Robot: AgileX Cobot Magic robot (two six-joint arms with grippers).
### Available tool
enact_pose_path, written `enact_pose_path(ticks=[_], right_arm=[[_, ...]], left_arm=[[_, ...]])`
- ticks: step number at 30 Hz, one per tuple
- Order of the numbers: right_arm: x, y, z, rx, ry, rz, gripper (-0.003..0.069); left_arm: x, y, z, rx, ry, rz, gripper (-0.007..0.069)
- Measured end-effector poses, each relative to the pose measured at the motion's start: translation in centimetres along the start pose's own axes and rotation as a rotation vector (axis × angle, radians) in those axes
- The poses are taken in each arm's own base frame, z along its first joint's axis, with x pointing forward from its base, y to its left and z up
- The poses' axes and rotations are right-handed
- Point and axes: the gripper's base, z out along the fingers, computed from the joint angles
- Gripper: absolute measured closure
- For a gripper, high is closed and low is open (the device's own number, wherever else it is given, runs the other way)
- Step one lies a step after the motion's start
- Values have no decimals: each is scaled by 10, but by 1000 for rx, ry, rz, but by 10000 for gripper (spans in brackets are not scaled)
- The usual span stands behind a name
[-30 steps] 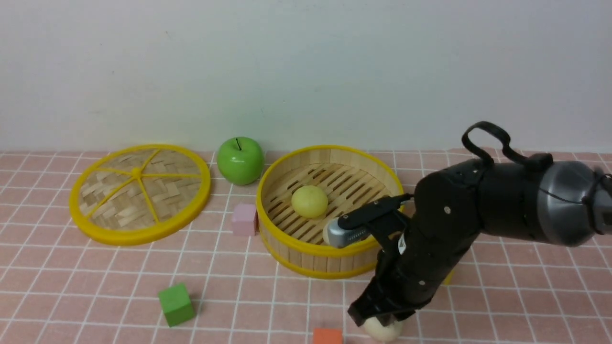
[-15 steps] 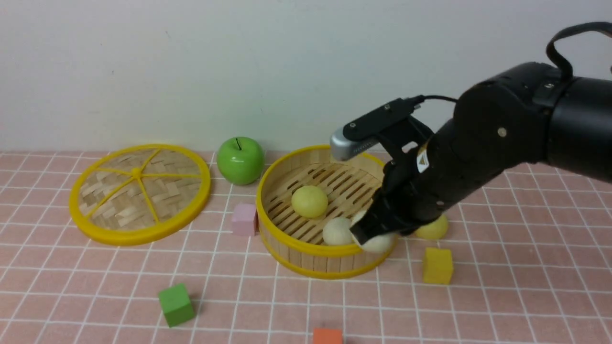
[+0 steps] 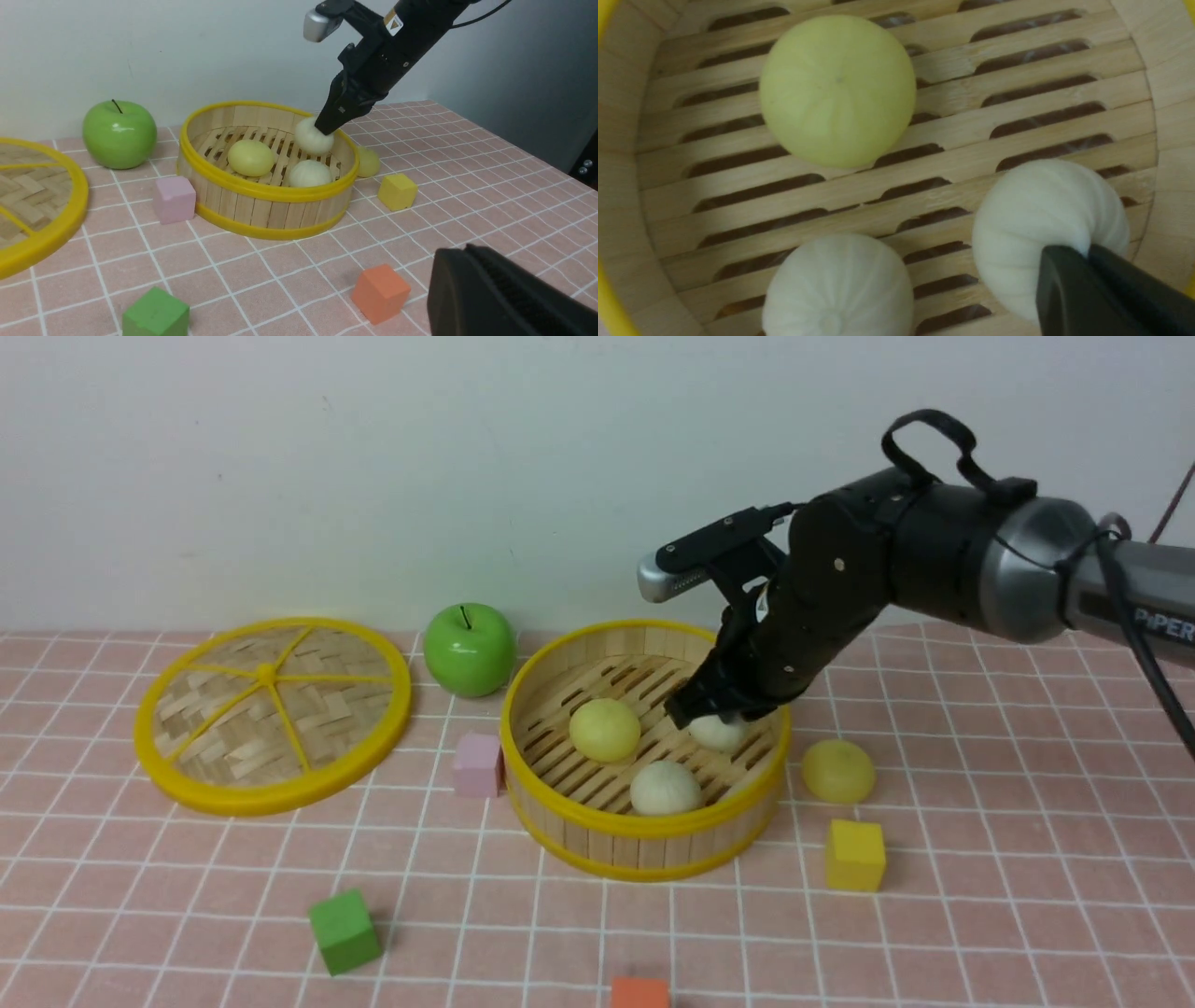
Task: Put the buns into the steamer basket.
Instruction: Use the right arm to put the steamed stuffed bun into the steamer, then use the right arm to grab a steamed stuffed bun
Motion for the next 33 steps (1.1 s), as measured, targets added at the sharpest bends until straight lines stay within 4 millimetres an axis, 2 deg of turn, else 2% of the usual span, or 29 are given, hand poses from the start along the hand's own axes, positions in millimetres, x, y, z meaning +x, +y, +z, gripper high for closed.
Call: enact_pose_path(ticks=[7, 13, 16, 17, 18, 19, 20, 23, 26, 28, 29, 30, 32, 33], right_arm=[[8, -1, 23, 0, 52, 3, 614], [5, 0, 21, -14, 36, 20, 489], [1, 4, 3, -52, 25, 60, 337], [0, 4, -1, -55, 19, 62, 321], [-3, 5, -18, -61, -3, 55, 267], [-4, 4, -21, -61, -8, 54, 262], [-9, 3, -41, -49, -48, 26, 231], [-14, -10, -71, 16, -103, 5, 225], [-9, -36, -74, 92, -75, 75, 260], [2, -55, -61, 123, -11, 139, 294], [4, -56, -58, 125, 0, 147, 302], [13, -66, -45, 134, 44, 176, 328], [28, -75, -19, 122, 119, 217, 372], [31, -76, -13, 117, 128, 227, 377]], left_arm=[[0, 0, 0, 0, 0, 0, 601], [0, 0, 0, 0, 0, 0, 596], [0, 0, 0, 0, 0, 0, 592], [0, 0, 0, 0, 0, 0, 592], [0, 0, 0, 0, 0, 0, 589], [0, 0, 0, 0, 0, 0, 589], [0, 0, 0, 0, 0, 0, 587], [0, 0, 0, 0, 0, 0, 585], [0, 0, 0, 0, 0, 0, 584], [0, 0, 0, 0, 0, 0, 580], [0, 0, 0, 0, 0, 0, 579], [0, 0, 0, 0, 0, 0, 575], [0, 0, 0, 0, 0, 0, 573], [0, 0, 0, 0, 0, 0, 571]])
